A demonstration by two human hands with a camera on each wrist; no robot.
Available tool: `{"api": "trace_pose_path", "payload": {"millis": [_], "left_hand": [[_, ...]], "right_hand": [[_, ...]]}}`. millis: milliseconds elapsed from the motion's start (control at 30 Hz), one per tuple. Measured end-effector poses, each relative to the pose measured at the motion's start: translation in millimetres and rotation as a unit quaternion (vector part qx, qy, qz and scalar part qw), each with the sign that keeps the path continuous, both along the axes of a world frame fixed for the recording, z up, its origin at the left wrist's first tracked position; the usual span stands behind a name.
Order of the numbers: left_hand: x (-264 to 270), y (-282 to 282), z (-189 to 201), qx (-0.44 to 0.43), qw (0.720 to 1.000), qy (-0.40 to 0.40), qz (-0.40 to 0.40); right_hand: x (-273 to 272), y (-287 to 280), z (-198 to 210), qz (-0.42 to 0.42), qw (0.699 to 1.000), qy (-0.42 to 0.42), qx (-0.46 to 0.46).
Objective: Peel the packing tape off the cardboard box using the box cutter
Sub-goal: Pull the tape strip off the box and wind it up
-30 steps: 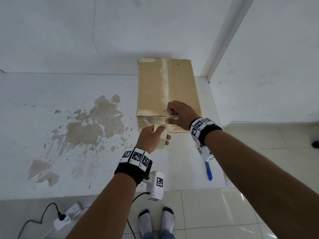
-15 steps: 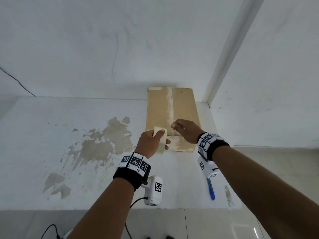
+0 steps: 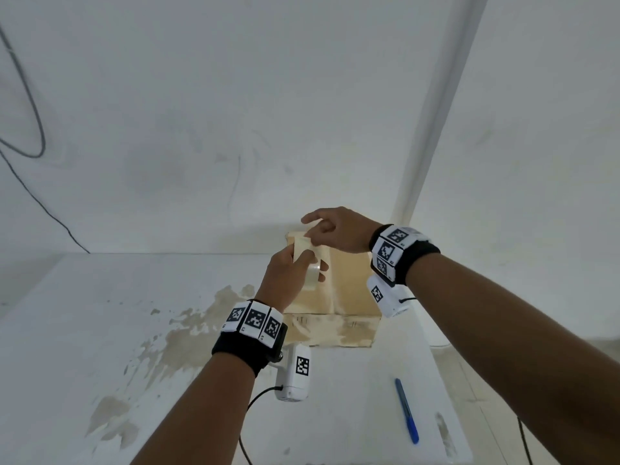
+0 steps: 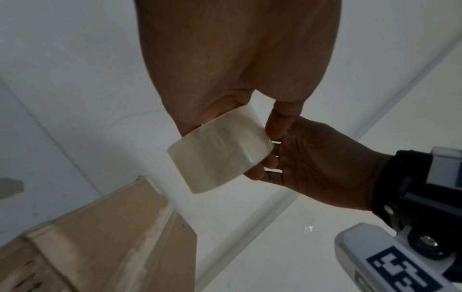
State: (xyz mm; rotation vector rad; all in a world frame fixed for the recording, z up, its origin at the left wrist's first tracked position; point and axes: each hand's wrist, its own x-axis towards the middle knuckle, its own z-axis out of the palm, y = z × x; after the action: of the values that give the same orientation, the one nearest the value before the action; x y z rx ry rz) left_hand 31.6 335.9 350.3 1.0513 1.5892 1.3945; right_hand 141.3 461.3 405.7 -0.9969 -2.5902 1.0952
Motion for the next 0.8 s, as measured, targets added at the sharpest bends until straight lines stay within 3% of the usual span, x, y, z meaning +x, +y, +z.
{"api": "trace_pose_path", "payload": {"millis": [267, 800], "left_hand": [[-4, 3, 12, 0.018, 0.999, 0.037, -0.001], [-9, 5, 17, 0.018, 0.999, 0.040, -0.015]], "right_hand": [[0, -10, 34, 0.003, 0.996, -0.003, 0.085], [-10, -13, 35, 0.000, 0.985, -0.003, 0.170]]}}
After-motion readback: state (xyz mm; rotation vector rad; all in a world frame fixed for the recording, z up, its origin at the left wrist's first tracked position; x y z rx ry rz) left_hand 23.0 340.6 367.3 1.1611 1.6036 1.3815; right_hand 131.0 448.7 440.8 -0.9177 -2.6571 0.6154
